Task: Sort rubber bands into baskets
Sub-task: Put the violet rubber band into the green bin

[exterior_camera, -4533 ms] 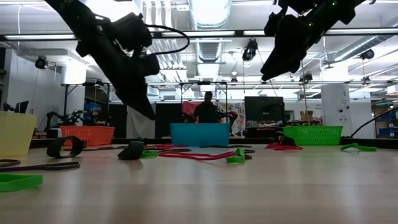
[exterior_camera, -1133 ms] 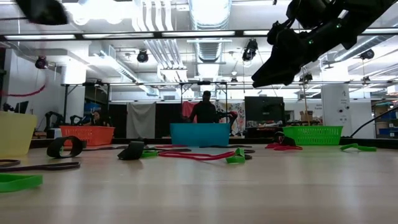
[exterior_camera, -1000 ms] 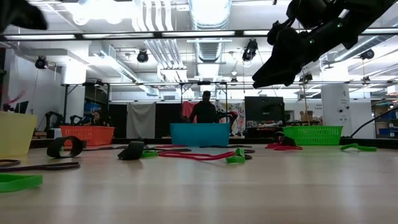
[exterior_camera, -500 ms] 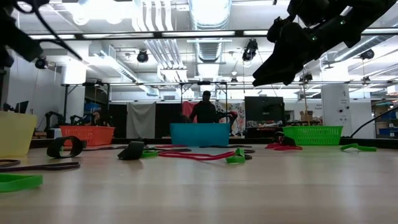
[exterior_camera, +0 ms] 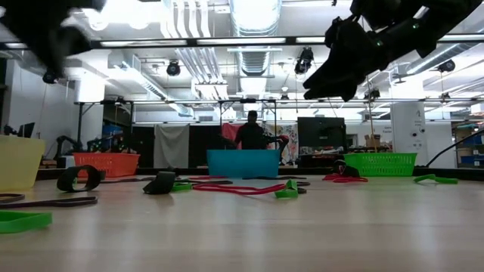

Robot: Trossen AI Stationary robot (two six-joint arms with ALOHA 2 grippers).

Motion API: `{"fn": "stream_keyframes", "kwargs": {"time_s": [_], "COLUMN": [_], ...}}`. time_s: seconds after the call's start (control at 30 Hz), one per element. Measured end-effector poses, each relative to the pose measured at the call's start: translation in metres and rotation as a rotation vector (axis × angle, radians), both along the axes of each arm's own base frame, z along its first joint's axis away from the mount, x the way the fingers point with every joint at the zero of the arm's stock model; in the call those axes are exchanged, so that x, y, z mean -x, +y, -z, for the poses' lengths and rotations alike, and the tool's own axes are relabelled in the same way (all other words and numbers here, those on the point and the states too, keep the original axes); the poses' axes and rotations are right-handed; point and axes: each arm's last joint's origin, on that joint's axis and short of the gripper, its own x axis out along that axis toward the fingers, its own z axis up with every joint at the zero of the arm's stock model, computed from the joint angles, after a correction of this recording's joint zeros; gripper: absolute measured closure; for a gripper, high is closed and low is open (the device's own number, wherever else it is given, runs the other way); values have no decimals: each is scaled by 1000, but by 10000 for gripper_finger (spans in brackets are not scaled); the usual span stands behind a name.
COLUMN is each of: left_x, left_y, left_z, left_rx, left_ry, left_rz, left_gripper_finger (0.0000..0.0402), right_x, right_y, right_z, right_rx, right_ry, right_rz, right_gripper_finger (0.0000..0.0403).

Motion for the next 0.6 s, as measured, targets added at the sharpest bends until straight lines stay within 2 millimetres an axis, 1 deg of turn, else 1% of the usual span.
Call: {"fn": "stream_keyframes", "kwargs": {"time_s": [0.07, 0.13, 0.2, 0.27, 0.4, 0.53, 0.6], "left_x": [-11, -19, -25, -29, -31, -36, -37], "left_y": [-2, -1, 2, 8, 25, 42, 50], "left_z": [-7, -9, -10, -7, 11, 33, 43], "left_rx": [-25, -53, -81, -116, -169, -130, -137], "left_ry": [-136, -235, -298, -323, -352, -475, -515], "left_rz": [130, 223, 268, 280, 266, 244, 209], "left_gripper_finger": [402, 401, 402, 402, 402, 402, 402], "right_x": [0, -1, -2, -3, -5, -5, -7], "right_y": [0, 0, 0, 2, 3, 2, 1], "right_z": [-1, -2, -5, -6, -12, -16, -18], "right_rx": [-11, -16, -13, -5, 24, 65, 89], "right_ry": [-9, -10, -21, -24, -11, 42, 53], "right_rz": [8, 23, 38, 45, 87, 150, 164], "right_gripper_finger": [188, 188, 188, 188, 188, 188, 188]}}
